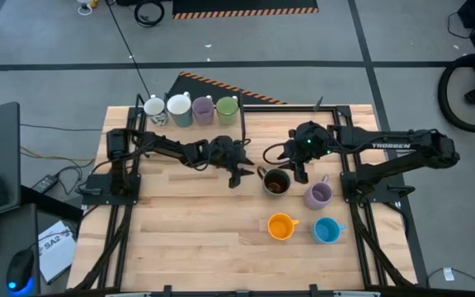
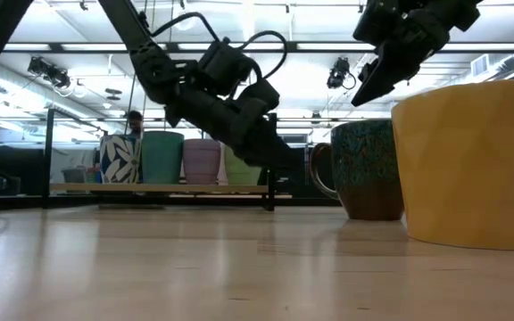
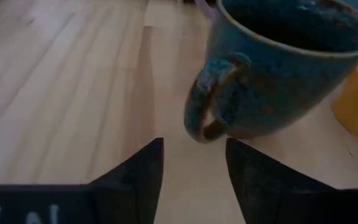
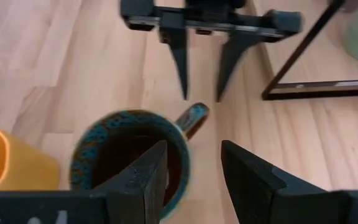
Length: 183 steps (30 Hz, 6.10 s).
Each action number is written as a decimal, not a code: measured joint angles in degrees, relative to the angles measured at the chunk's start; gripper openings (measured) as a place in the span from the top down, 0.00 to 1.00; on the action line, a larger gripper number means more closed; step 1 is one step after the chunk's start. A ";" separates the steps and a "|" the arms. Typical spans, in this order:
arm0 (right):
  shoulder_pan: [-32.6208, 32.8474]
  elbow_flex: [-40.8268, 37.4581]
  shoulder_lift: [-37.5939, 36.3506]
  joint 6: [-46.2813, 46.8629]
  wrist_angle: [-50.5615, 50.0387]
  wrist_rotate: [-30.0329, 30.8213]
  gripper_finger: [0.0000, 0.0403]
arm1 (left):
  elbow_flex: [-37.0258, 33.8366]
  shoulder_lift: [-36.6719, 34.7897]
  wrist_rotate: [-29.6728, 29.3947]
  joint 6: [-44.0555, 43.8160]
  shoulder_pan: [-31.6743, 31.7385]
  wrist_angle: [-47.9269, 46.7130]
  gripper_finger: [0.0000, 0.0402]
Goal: Place coffee mugs
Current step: Put the dark blue patterned mug on the shelf
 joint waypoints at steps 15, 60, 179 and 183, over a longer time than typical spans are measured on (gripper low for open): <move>2.84 -0.02 0.00 2.09 -0.77 2.24 0.61 | -0.01 5.72 1.17 -0.85 -0.13 12.16 0.50; 9.01 -0.02 -3.82 5.10 -7.21 5.79 0.61 | 0.05 5.23 2.13 -1.98 -5.24 13.21 0.85; 8.10 -0.83 -12.24 0.51 -2.22 12.79 0.61 | -20.80 -35.89 -97.27 -65.95 -37.42 -53.85 0.86; 8.07 -0.83 -12.24 0.39 -1.07 12.79 0.61 | -20.78 -35.78 -99.02 -66.06 -36.08 -51.17 0.86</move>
